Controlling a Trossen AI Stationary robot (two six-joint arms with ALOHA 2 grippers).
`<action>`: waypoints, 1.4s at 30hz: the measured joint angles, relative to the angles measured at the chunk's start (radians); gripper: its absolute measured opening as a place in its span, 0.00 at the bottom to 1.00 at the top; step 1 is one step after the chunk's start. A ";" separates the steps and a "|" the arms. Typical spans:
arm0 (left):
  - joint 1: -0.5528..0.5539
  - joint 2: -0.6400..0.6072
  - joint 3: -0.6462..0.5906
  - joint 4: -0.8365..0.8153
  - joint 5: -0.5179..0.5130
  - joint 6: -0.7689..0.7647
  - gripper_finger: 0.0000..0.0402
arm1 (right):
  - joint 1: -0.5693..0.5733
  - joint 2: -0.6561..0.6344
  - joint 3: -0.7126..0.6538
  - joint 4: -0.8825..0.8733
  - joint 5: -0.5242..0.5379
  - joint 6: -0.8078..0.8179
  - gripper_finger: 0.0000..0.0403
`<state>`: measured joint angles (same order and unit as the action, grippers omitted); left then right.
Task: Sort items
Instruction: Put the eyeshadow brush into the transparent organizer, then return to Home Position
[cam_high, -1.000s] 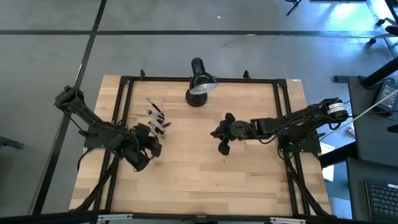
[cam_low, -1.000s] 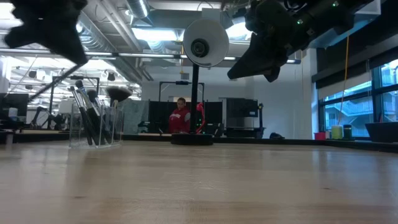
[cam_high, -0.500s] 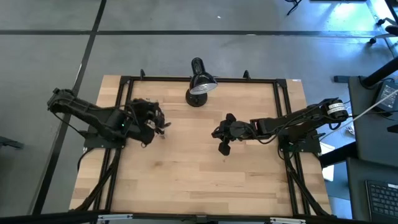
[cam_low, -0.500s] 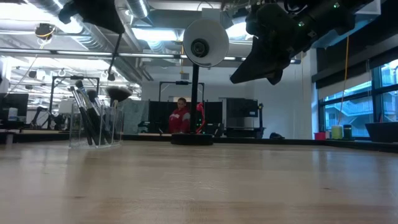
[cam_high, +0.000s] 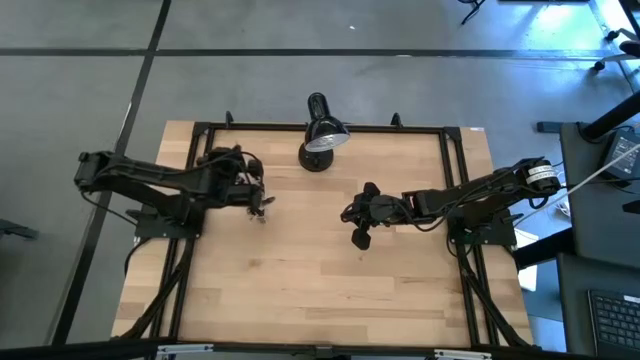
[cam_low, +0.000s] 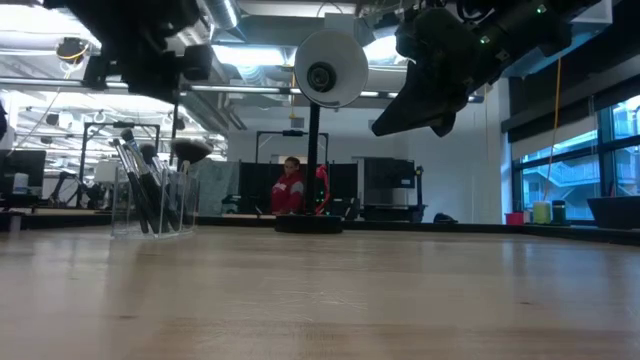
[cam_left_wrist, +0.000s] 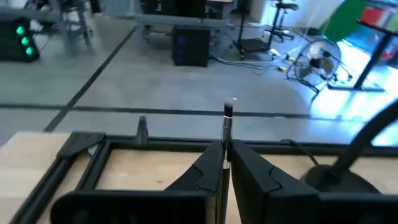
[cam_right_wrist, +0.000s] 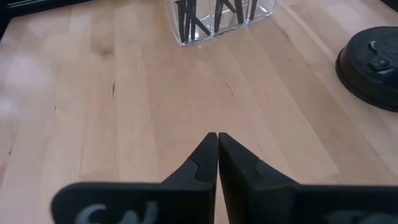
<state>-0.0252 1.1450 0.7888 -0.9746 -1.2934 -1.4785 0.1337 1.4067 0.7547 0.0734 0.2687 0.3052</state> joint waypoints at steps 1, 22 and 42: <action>0.009 0.000 -0.012 0.012 0.000 -0.016 0.06 | 0.000 0.000 0.000 0.000 0.001 -0.002 0.04; 0.045 0.110 -0.062 0.120 0.061 -0.054 0.17 | 0.000 0.000 0.000 -0.004 0.000 -0.005 0.04; 0.017 0.022 0.076 0.196 0.340 0.441 0.35 | 0.000 0.000 0.000 0.007 0.104 -0.079 0.04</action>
<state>-0.0079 1.1667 0.8650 -0.7786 -0.9533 -1.0374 0.1340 1.4071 0.7547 0.0807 0.3724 0.2258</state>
